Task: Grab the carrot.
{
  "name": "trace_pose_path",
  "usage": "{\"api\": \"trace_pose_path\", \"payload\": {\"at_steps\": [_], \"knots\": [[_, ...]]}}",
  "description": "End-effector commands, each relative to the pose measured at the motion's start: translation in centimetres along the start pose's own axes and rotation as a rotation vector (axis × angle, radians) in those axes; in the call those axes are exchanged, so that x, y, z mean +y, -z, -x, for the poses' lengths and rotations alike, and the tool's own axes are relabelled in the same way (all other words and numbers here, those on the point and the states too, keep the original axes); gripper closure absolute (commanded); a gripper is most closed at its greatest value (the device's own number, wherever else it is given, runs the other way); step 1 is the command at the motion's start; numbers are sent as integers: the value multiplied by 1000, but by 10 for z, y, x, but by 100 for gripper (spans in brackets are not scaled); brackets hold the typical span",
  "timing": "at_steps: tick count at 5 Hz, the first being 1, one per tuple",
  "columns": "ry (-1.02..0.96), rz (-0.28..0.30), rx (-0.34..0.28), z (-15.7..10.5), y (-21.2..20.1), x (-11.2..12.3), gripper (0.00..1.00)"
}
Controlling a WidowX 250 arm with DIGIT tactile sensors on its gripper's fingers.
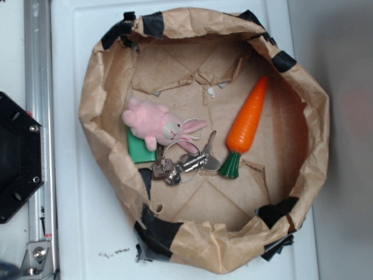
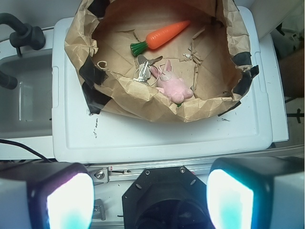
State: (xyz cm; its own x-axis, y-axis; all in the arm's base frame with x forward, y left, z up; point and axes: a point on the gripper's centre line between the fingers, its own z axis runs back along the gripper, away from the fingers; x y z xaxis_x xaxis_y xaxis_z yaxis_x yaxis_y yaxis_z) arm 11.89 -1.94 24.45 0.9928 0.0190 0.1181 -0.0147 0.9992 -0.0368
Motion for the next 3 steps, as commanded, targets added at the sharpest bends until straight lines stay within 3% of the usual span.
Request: {"api": "trace_pose_path", "payload": {"at_steps": [1, 2, 3], "knots": [[0, 0, 0, 0, 0, 0, 0], [-224, 28, -72, -47, 31, 2, 0], [-418, 32, -64, -91, 67, 3, 0]]}}
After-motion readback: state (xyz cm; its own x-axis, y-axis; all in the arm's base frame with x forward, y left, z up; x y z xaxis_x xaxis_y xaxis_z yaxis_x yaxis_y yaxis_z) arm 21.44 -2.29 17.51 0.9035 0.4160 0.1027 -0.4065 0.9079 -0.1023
